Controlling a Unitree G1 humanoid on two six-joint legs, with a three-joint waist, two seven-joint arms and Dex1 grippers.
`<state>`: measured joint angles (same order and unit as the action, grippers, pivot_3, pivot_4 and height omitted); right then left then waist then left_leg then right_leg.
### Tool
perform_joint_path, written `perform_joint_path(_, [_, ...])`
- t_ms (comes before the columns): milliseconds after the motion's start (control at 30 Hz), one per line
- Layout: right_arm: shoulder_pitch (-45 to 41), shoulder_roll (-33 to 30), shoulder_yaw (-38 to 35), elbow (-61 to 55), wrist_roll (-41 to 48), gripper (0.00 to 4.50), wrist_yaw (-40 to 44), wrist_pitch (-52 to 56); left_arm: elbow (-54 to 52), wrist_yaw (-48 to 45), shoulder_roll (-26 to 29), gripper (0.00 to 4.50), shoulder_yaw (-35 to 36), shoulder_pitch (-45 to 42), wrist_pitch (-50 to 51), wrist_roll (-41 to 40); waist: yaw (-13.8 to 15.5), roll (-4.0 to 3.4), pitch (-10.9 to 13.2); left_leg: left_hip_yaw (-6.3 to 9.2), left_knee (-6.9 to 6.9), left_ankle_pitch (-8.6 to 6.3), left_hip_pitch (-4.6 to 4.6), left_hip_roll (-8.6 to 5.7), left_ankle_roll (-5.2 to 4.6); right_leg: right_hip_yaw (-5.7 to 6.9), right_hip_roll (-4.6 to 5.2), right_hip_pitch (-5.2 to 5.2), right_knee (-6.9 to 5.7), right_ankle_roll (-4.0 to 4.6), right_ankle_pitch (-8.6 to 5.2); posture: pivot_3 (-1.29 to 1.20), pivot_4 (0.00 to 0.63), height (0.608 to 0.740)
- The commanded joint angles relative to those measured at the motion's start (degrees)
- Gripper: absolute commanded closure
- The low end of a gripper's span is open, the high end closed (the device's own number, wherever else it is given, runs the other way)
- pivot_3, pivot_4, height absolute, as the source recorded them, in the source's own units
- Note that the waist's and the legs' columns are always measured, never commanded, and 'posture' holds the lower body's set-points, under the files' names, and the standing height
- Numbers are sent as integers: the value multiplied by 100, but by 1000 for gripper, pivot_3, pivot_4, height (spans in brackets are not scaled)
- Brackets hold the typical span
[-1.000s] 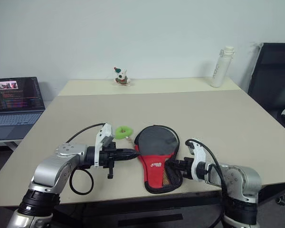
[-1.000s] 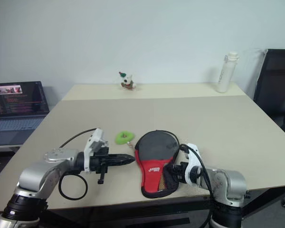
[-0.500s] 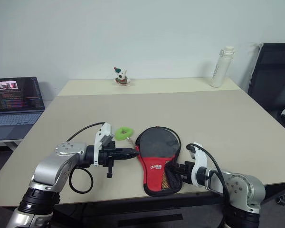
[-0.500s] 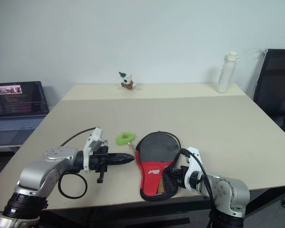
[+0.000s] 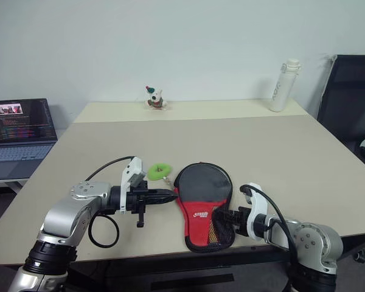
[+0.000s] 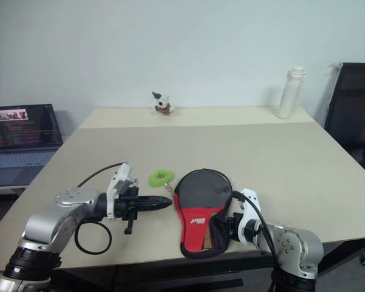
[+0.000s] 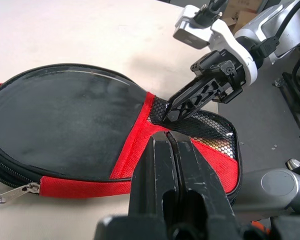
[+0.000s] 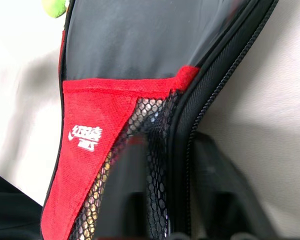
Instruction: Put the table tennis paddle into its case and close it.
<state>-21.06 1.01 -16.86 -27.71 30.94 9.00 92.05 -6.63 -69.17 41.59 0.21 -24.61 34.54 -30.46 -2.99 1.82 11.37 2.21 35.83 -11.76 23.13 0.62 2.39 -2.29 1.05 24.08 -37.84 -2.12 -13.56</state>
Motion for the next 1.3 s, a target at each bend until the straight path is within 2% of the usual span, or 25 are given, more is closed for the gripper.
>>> perform_joint_path(33, [144, -818, 493, -808, 283, 1812, 253, 44, -163, 76, -15, 4500, 26, 37, -97, -25, 4, 0, 0, 0, 0, 0, 1, 0, 0, 0, 0, 0, 3, 1, 0, 0, 150, 740])
perform_joint_path(133, [178, -1694, 781, -1207, 474, 823, 748, -255, -160, 198, -46, 4500, 86, 78, -121, -2, -2, 1, 0, 1, 0, 0, 8, -1, 0, 0, 3, 0, 14, 0, -1, 0, 150, 740])
perform_joint_path(200, [-91, -2095, 594, -1207, 725, 111, 1228, -567, -3, 583, -162, 4500, 258, 14, -213, 96, 1, 2, -1, 0, 0, -1, 8, -1, -1, 0, 1, 0, 15, 0, -1, 0, 150, 740])
perform_joint_path(267, [-426, -2271, 386, -1065, 934, 47, 1547, -830, 203, 1050, -301, 4500, 458, -117, -271, 183, -20, 1, 1, -1, 1, -1, 5, 0, -2, 0, -1, 0, 13, -1, 0, 0, 150, 740])
perform_joint_path(333, [-847, -2147, 351, -823, 1137, 47, 1730, -1094, 347, 1265, -326, 4500, 616, -204, -189, 147, -39, 6, 3, -3, 2, -1, 0, 4, -2, -2, -6, -1, 9, -1, 3, 0, 150, 740])
perform_joint_path(533, [-1455, -1773, 1398, 372, 595, 47, 1778, -2282, 629, 1500, -184, 4500, 579, -313, -146, 332, -27, 8, 2, 1, -11, -2, 0, 9, -3, 1, -15, -1, 15, 2, 3, 0, 150, 740])
perform_joint_path(567, [-1479, -1780, 1667, 626, 373, 0, 1790, -2558, 732, 1588, -202, 4131, 551, -371, -195, 423, -25, 8, 2, -1, -10, -2, 3, 7, -3, 0, -12, 1, 16, 2, 4, 0, 150, 740])
perform_joint_path(633, [-1525, -1726, 2063, 1104, 33, 0, 1799, -3042, 931, 1708, -219, 3681, 473, -482, -321, 624, -24, 9, 2, -2, -9, -2, 8, 3, -3, 0, -6, 1, 18, 1, 4, 0, 150, 740])
perform_joint_path(733, [-1565, -1622, 2381, 1620, -306, 0, 1777, -3534, 1199, 1841, -266, 2582, 357, -621, -510, 907, -12, 9, 2, -1, -8, -2, 10, 0, -3, 1, -4, 3, 19, 1, 4, 0, 150, 740])
perform_joint_path(967, [-1538, -1337, 2620, 2034, -665, 0, 1695, -3977, 2602, 2546, -678, 64, 50, -1412, -888, 1709, 25, 10, 2, 1, -3, -2, 11, 0, -3, 4, -4, 4, 13, 0, 5, 0, 150, 740])
perform_joint_path(1300, [-1478, -1232, 2584, 2032, -826, 0, 1526, -3972, 5269, 2369, -1230, 20, -186, -2697, -1376, 2232, 35, 11, 2, 1, -1, -2, 14, -3, -3, 6, -4, 6, 10, 0, 6, 0, 150, 740])
